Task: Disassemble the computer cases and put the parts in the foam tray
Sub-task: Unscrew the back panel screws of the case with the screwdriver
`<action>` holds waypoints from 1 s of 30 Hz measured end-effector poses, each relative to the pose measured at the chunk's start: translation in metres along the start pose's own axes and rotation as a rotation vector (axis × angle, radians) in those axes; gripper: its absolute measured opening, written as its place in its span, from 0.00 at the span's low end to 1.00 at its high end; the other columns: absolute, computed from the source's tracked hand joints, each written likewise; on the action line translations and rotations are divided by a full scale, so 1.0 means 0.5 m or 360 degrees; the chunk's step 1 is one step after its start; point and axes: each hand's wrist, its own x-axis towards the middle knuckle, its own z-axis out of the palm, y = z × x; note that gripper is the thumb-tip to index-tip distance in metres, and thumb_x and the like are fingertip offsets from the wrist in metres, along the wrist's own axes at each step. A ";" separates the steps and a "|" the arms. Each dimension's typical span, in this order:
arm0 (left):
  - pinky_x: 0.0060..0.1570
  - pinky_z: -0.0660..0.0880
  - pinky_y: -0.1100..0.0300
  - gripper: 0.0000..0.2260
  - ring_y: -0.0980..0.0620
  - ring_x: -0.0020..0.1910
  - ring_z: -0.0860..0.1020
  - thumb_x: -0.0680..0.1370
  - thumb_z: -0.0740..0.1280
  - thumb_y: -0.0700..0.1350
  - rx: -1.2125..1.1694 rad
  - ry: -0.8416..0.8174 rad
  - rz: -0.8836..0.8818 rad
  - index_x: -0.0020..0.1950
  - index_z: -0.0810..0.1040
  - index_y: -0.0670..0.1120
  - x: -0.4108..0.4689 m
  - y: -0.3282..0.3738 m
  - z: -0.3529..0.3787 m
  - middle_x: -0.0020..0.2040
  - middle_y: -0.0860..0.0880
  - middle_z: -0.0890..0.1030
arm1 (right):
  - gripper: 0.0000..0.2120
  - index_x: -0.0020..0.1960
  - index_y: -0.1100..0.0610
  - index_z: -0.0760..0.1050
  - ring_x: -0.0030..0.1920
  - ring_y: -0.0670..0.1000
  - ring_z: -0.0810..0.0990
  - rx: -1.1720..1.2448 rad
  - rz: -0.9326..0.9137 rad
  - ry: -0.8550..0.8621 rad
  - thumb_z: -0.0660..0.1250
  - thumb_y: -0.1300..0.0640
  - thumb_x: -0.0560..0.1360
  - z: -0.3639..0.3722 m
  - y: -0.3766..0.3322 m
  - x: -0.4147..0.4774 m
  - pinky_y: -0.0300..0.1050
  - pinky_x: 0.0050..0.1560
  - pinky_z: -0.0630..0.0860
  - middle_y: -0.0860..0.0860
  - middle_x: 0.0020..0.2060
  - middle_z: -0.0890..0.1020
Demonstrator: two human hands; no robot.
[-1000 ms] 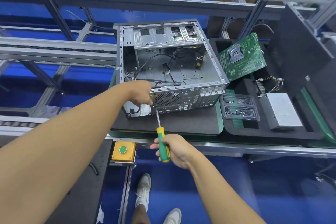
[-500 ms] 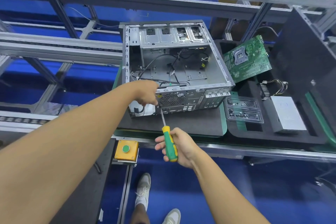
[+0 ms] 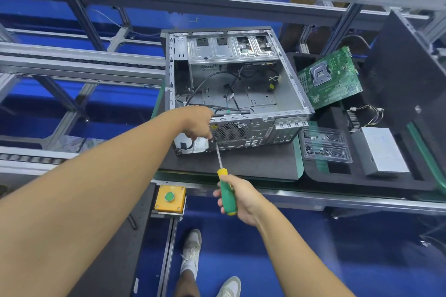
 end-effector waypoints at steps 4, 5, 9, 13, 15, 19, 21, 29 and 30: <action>0.28 0.72 0.59 0.23 0.52 0.25 0.76 0.77 0.69 0.48 0.0011 0.0012 0.0005 0.68 0.70 0.40 0.001 0.002 0.002 0.31 0.47 0.80 | 0.13 0.53 0.62 0.77 0.33 0.50 0.78 0.0025 -0.0019 -0.0135 0.57 0.56 0.82 -0.020 -0.006 -0.008 0.46 0.36 0.78 0.59 0.46 0.85; 0.28 0.72 0.59 0.23 0.52 0.25 0.76 0.77 0.69 0.48 0.0013 0.0018 0.0005 0.68 0.70 0.40 0.001 0.002 0.001 0.31 0.48 0.79 | 0.08 0.51 0.59 0.76 0.33 0.50 0.78 -0.0127 -0.0176 0.0023 0.60 0.57 0.81 -0.020 0.004 -0.005 0.48 0.36 0.79 0.60 0.46 0.85; 0.26 0.69 0.61 0.25 0.53 0.24 0.77 0.77 0.69 0.48 0.0017 0.0022 -0.0007 0.70 0.69 0.41 0.002 -0.001 0.003 0.32 0.47 0.81 | 0.12 0.45 0.52 0.64 0.33 0.53 0.79 -0.0751 -0.0587 0.0659 0.68 0.57 0.75 -0.011 0.030 0.010 0.53 0.34 0.83 0.55 0.41 0.80; 0.27 0.70 0.60 0.25 0.52 0.25 0.78 0.76 0.69 0.49 0.0012 0.0030 -0.0017 0.70 0.68 0.42 0.005 -0.004 0.005 0.35 0.46 0.82 | 0.13 0.50 0.54 0.69 0.28 0.49 0.74 -0.0503 -0.0181 0.0310 0.66 0.45 0.74 0.013 -0.004 0.007 0.42 0.27 0.72 0.55 0.41 0.78; 0.27 0.70 0.60 0.25 0.53 0.25 0.78 0.76 0.69 0.49 0.0030 0.0033 -0.0009 0.69 0.69 0.41 0.005 -0.005 0.005 0.33 0.47 0.82 | 0.17 0.51 0.60 0.77 0.32 0.51 0.75 -0.0232 -0.0001 0.0087 0.59 0.47 0.78 0.006 -0.017 0.004 0.44 0.31 0.74 0.57 0.42 0.82; 0.27 0.70 0.60 0.21 0.53 0.23 0.76 0.76 0.69 0.48 0.0033 0.0036 -0.0002 0.65 0.71 0.40 0.004 -0.004 0.004 0.27 0.49 0.79 | 0.09 0.50 0.61 0.74 0.36 0.51 0.80 -0.0202 -0.0151 0.0019 0.58 0.58 0.82 -0.013 -0.005 0.006 0.46 0.37 0.79 0.57 0.45 0.86; 0.28 0.71 0.59 0.20 0.53 0.25 0.77 0.76 0.69 0.48 0.0027 0.0039 0.0000 0.64 0.71 0.40 0.001 -0.002 0.002 0.31 0.48 0.80 | 0.07 0.50 0.56 0.66 0.36 0.54 0.84 -0.0303 -0.0280 0.0105 0.65 0.58 0.79 -0.013 0.005 0.006 0.48 0.35 0.81 0.55 0.47 0.85; 0.28 0.72 0.59 0.21 0.51 0.27 0.77 0.77 0.69 0.48 0.0051 0.0023 0.0006 0.66 0.70 0.40 -0.006 0.004 0.000 0.34 0.47 0.80 | 0.16 0.57 0.59 0.72 0.29 0.52 0.75 -0.0140 0.0060 -0.0045 0.54 0.49 0.82 -0.011 -0.012 -0.003 0.43 0.31 0.74 0.56 0.40 0.83; 0.28 0.72 0.59 0.21 0.51 0.27 0.77 0.77 0.69 0.48 0.0048 0.0025 0.0009 0.66 0.70 0.40 -0.006 0.004 0.000 0.34 0.46 0.80 | 0.15 0.56 0.61 0.73 0.31 0.52 0.76 -0.0109 0.0063 -0.0062 0.53 0.52 0.83 -0.012 -0.009 -0.002 0.44 0.33 0.75 0.56 0.40 0.83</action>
